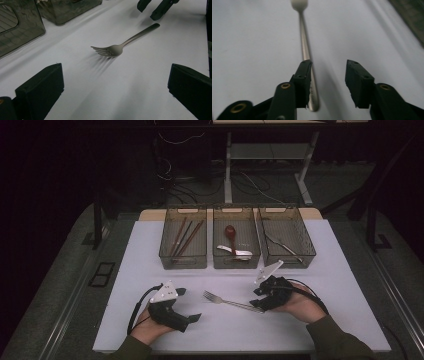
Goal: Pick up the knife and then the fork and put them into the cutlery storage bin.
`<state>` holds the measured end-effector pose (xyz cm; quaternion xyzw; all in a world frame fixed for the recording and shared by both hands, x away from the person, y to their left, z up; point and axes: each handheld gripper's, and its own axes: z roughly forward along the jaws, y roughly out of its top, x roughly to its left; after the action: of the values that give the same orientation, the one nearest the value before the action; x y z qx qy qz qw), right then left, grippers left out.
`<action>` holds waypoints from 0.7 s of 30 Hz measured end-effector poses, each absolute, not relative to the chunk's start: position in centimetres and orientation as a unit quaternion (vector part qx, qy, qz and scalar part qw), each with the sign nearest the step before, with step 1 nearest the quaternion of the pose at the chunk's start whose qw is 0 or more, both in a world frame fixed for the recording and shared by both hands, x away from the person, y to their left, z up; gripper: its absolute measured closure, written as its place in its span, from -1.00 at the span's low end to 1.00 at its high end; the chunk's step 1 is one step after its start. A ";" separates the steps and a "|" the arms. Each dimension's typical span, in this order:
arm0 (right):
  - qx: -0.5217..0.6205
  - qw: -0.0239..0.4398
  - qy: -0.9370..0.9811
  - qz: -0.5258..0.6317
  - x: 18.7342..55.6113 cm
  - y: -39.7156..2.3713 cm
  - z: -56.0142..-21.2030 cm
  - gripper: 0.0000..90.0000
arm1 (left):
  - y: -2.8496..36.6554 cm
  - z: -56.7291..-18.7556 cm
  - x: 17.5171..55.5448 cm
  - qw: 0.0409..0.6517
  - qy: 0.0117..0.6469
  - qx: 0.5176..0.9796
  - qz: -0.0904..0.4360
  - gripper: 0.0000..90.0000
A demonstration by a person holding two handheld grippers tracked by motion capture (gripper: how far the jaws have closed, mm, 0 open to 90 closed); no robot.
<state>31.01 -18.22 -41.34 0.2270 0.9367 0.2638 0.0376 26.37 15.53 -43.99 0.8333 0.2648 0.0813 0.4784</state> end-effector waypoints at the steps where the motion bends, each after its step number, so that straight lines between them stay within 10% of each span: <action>1: 0.226 0.033 0.938 0.261 31.2 -17.9 -41.3 0.24 | 15.5 -44.0 26.4 0.478 0.265 0.833 0.081 -1.00; 21: 0.145 0.002 0.972 0.187 32.5 -11.9 -41.4 0.58 | 15.6 -44.1 26.4 0.476 0.267 0.834 0.079 -1.00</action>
<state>32.53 -11.89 -41.42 0.1451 0.9716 0.1871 0.0016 26.38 15.62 -44.08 0.8339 0.2672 0.0788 0.4764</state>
